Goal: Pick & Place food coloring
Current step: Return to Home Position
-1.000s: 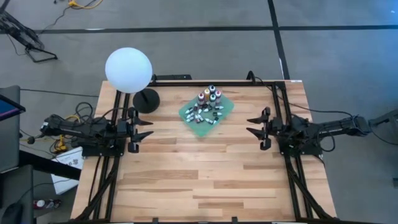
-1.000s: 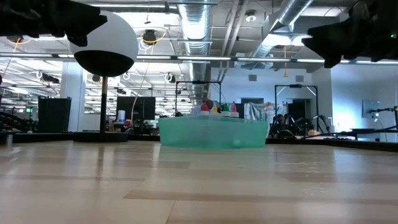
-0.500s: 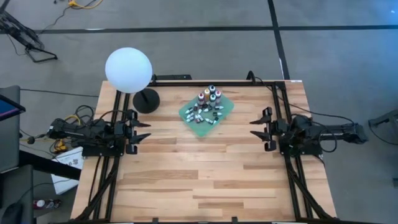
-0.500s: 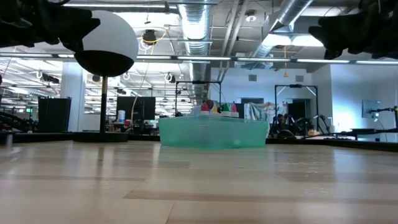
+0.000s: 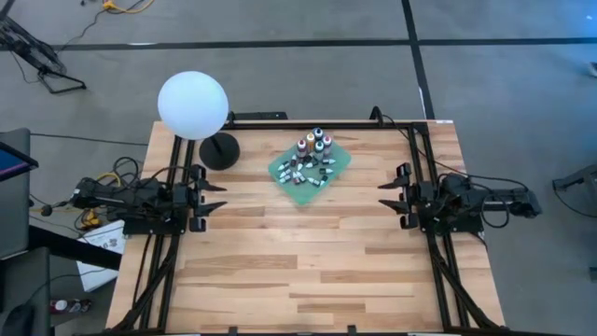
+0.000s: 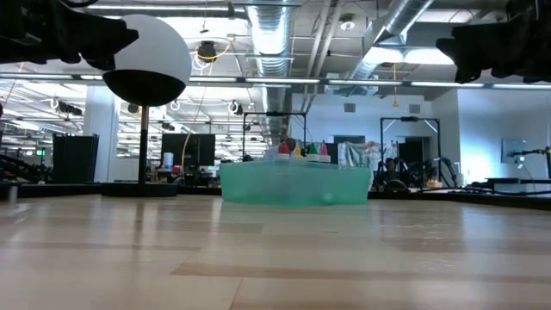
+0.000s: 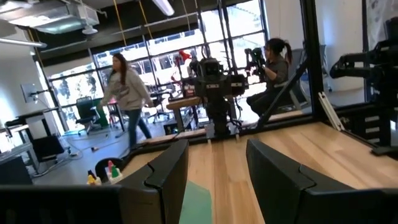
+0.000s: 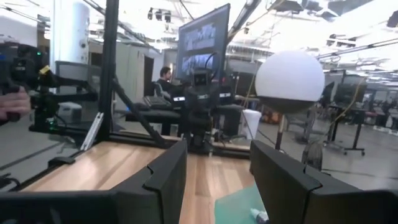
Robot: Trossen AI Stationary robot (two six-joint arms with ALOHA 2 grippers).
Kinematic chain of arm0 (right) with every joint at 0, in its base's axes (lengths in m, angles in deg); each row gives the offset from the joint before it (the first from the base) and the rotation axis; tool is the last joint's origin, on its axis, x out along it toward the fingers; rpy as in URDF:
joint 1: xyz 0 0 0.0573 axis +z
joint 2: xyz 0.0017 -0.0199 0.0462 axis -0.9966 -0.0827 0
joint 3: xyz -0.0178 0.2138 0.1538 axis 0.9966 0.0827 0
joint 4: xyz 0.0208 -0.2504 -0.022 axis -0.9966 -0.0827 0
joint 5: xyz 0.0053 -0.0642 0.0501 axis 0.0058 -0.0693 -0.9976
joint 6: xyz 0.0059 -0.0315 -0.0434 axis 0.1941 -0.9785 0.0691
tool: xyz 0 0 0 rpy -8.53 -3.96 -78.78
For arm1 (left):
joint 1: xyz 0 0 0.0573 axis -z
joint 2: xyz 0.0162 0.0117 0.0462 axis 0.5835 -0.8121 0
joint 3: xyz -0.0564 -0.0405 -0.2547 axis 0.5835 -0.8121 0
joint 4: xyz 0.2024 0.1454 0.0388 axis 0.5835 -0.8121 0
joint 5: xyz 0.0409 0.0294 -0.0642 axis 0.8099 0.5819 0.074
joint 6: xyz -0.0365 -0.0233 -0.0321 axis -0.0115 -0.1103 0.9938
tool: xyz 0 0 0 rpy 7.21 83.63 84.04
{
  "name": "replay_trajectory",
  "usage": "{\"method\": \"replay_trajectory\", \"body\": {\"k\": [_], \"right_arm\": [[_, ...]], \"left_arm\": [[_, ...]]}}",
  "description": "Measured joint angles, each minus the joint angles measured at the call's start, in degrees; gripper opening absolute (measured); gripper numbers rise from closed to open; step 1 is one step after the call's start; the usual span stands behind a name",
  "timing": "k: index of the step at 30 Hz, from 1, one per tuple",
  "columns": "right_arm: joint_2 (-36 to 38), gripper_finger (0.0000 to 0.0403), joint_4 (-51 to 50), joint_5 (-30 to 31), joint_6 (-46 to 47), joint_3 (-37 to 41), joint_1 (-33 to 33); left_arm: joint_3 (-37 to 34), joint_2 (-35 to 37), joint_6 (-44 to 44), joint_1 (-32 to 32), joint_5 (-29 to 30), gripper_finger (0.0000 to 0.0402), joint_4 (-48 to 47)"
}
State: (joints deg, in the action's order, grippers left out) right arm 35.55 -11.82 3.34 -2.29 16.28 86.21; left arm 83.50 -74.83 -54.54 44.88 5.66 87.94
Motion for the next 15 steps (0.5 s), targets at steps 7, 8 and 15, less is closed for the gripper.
{"method": "replay_trajectory", "body": {"k": [7,8,15], "right_arm": [[0.0,0.0168,-0.7,0.0,-0.5,0.0,1.7],[0.0,0.0168,-0.5,0.0,-0.6,0.0,1.7],[0.0,0.0169,1.1,0.0,-0.6,-0.1,1.7]], "left_arm": [[-3.2,-0.2,-1.3,-0.3,-2.2,0.0158,8.1],[-3.2,-0.3,-1.7,-0.6,-3.6,0.0158,9.5],[-3.2,-0.6,-3.3,-4.3,-6.6,0.0158,11.8]]}}
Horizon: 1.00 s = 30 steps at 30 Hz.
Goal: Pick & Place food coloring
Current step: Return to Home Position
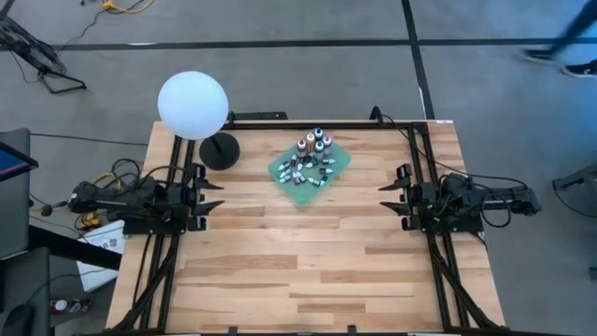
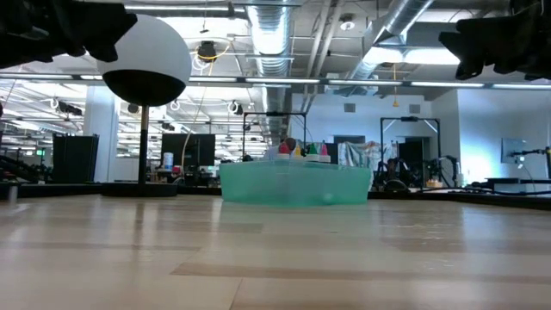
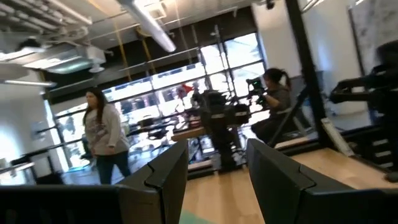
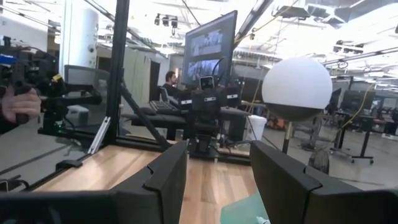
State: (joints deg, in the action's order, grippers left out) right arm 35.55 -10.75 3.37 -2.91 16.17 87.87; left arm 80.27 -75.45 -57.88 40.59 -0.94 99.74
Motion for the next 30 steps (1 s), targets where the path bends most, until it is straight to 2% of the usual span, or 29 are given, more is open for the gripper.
{"method": "replay_trajectory", "body": {"k": [8,22,30], "right_arm": [[0.0,0.0166,-2.2,0.0,1.1,-0.1,0.0],[0.0,0.0165,-10.2,0.4,5.3,-0.1,-0.2],[0.0,0.0165,-12.3,1.6,6.5,-0.2,-0.1]], "left_arm": [[0.0,0.0,1.8,-5.1,-6.9,0.0158,-4.7],[-0.2,0.0,4.0,-5.1,-7.0,0.0158,-16.4],[-0.2,0.0,4.2,-5.1,-5.6,0.0158,-16.5]]}}
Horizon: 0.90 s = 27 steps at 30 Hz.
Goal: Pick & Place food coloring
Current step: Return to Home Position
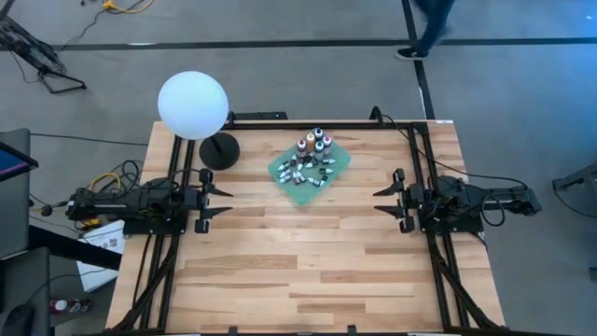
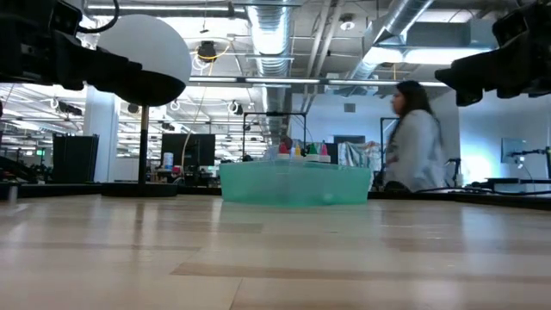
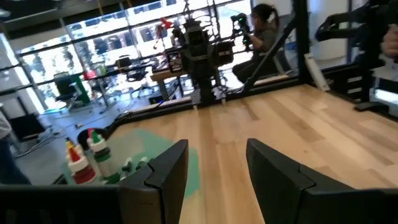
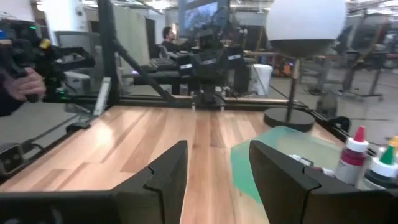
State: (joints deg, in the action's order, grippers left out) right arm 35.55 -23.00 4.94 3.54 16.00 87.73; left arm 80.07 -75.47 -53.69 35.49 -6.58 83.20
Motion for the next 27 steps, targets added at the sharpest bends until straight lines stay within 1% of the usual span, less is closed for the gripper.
{"method": "replay_trajectory", "body": {"k": [5,27], "right_arm": [[0.0,0.0164,0.1,2.5,-0.4,0.0,-0.1],[0.0,0.0164,-0.1,2.8,-0.4,0.0,0.0]], "left_arm": [[0.0,0.0,1.2,0.0,3.7,0.0158,-0.1],[0.0,0.0,1.7,0.0,3.9,0.0158,-0.2]]}}
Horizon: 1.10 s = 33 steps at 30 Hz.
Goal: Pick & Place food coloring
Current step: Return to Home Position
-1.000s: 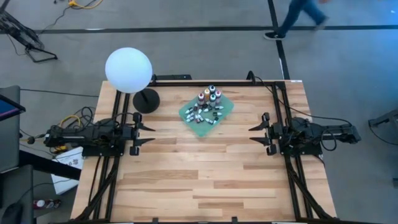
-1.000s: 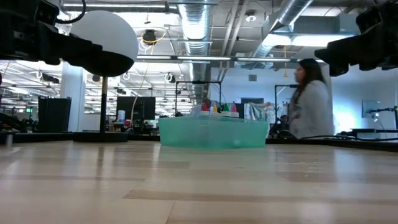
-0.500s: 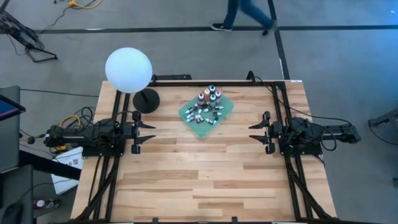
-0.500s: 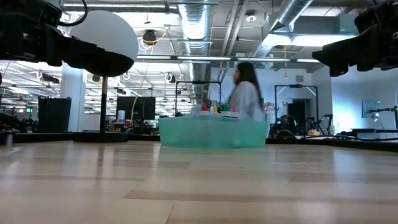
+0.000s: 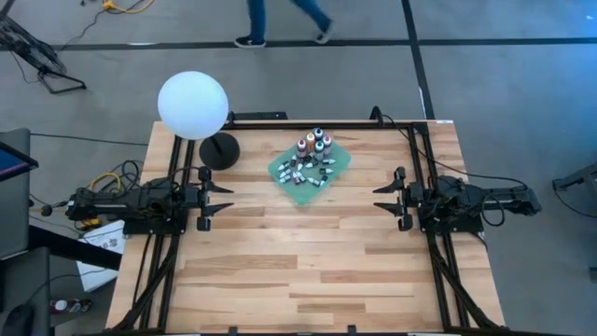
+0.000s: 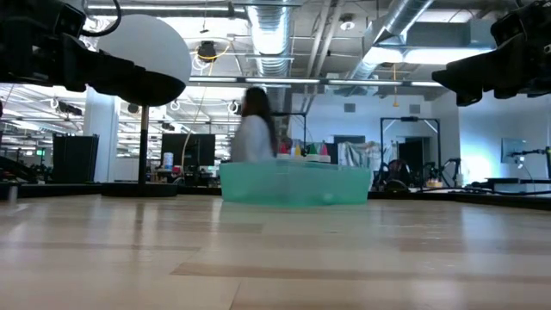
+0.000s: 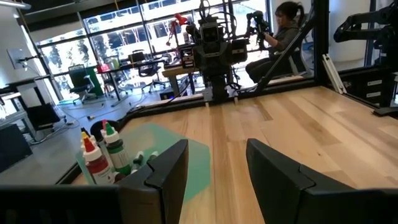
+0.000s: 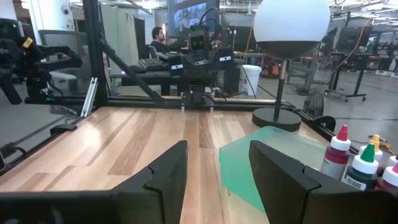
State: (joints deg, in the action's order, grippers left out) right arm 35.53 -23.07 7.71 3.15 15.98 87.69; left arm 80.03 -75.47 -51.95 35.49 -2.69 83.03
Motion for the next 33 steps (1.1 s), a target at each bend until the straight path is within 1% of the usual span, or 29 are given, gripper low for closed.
{"method": "replay_trajectory", "body": {"k": [33], "right_arm": [[0.0,0.0166,-0.1,0.1,0.0,0.0,0.0]], "left_arm": [[0.0,0.0,0.5,0.0,0.1,0.0158,0.0]]}}
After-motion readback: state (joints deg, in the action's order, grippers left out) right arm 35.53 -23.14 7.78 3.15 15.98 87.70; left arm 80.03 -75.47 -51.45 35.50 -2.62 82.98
